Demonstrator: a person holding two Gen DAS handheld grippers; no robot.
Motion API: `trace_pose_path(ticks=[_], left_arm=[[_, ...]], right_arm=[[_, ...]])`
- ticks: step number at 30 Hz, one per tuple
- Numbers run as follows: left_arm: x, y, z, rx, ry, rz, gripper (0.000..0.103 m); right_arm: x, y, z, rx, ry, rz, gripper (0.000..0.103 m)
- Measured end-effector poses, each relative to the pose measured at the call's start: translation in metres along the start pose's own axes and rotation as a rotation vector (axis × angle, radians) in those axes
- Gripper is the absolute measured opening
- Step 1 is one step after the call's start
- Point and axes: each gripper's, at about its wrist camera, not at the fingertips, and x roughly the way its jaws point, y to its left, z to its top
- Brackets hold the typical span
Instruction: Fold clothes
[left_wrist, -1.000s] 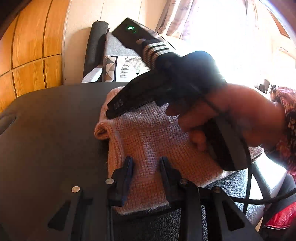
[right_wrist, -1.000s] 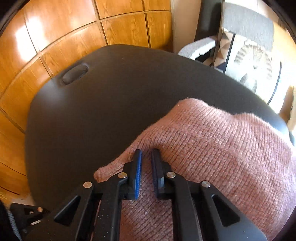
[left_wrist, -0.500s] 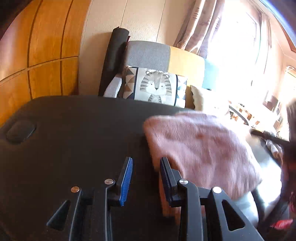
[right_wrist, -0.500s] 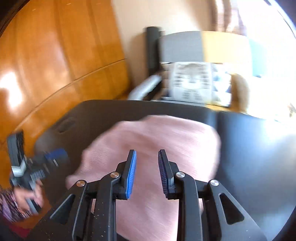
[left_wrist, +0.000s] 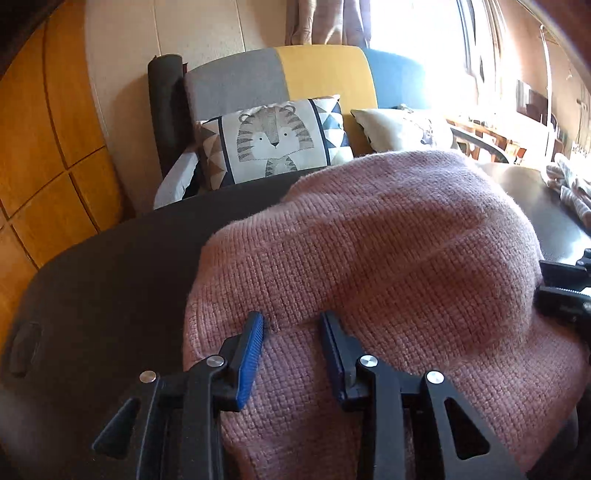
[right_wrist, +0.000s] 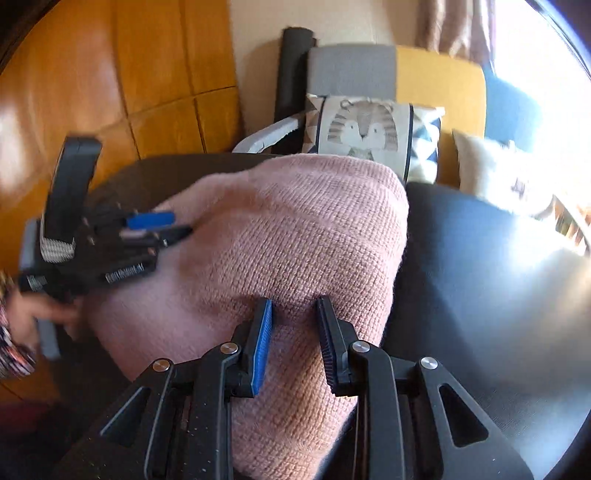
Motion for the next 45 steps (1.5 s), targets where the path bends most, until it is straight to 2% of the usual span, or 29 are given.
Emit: trace_pose_path(ticks=[2,4,5,7,8,11,15,17,18,20,22,23,26,27,28,31,33,35,37,40,42,43,45], left_arm=[[-0.002,0.001,0.002,-0.001,0.013,-0.012,0.033],[-0.004,0.001,0.006,0.003,0.035,-0.02,0.033],[-0.007,-0.001,0.011,0.014,0.039,0.002,0.033],[-0.013,-0.006,0.02,0.037,0.045,0.049,0.033],[-0.019,-0.011,0.026,0.05,0.018,0.056,0.033],[-0.033,-0.034,0.054,0.04,-0.067,-0.045,0.033],[-0.009,-0.08,0.079,0.058,-0.053,-0.179,0.033],[0.009,-0.103,0.077,0.115,-0.017,-0.188,0.033],[0.017,-0.113,0.072,0.149,-0.019,-0.164,0.033],[0.021,-0.11,0.061,0.126,-0.064,-0.173,0.033],[0.024,-0.107,0.05,0.099,-0.11,-0.184,0.033],[0.026,-0.1,0.046,0.072,-0.121,-0.206,0.033],[0.034,-0.089,0.041,0.034,-0.144,-0.243,0.034],[0.036,-0.089,0.04,0.034,-0.147,-0.239,0.034],[0.038,-0.09,0.04,0.033,-0.151,-0.235,0.034],[0.039,-0.084,0.037,0.007,-0.163,-0.252,0.034],[0.041,-0.084,0.037,0.008,-0.164,-0.253,0.034],[0.041,-0.084,0.036,0.003,-0.163,-0.257,0.034],[0.04,-0.082,0.035,-0.007,-0.164,-0.268,0.034],[0.038,-0.081,0.033,-0.014,-0.166,-0.278,0.033],[0.037,-0.081,0.033,-0.018,-0.171,-0.276,0.033],[0.036,-0.081,0.033,-0.021,-0.17,-0.277,0.033],[0.035,-0.079,0.035,-0.038,-0.158,-0.291,0.033]], right_arm=[[0.002,-0.002,-0.004,0.034,-0.026,0.024,0.027],[-0.007,-0.018,-0.004,0.126,-0.044,0.114,0.037],[-0.013,-0.027,-0.003,0.169,-0.049,0.156,0.038],[-0.032,-0.048,0.004,0.253,-0.117,0.2,0.038],[-0.039,-0.057,0.01,0.271,-0.151,0.203,0.038],[-0.04,-0.099,0.032,0.357,-0.165,0.264,0.038],[-0.002,-0.162,0.041,0.627,-0.081,0.346,0.039],[0.029,-0.177,0.037,0.743,-0.002,0.385,0.039],[0.047,-0.181,0.034,0.801,0.047,0.429,0.039],[0.071,-0.186,0.033,0.876,0.107,0.496,0.041],[0.084,-0.191,0.03,0.94,0.094,0.536,0.06],[0.09,-0.192,0.029,0.96,0.095,0.567,0.064],[0.111,-0.194,0.032,1.007,0.123,0.619,0.061],[0.113,-0.192,0.038,0.981,0.126,0.622,0.047],[0.112,-0.191,0.041,0.954,0.124,0.6,0.037],[0.107,-0.185,0.05,0.868,0.105,0.51,0.031],[0.102,-0.178,0.046,0.818,0.08,0.426,0.03],[0.108,-0.176,0.038,0.831,0.076,0.405,0.031],[0.107,-0.182,0.031,0.892,0.05,0.454,0.036],[0.085,-0.196,0.024,0.972,0.027,0.449,0.044],[0.054,-0.203,0.024,0.994,-0.069,0.428,0.044],[0.038,-0.201,0.024,0.97,-0.1,0.428,0.044],[0.014,-0.189,0.027,0.883,-0.104,0.423,0.044]])
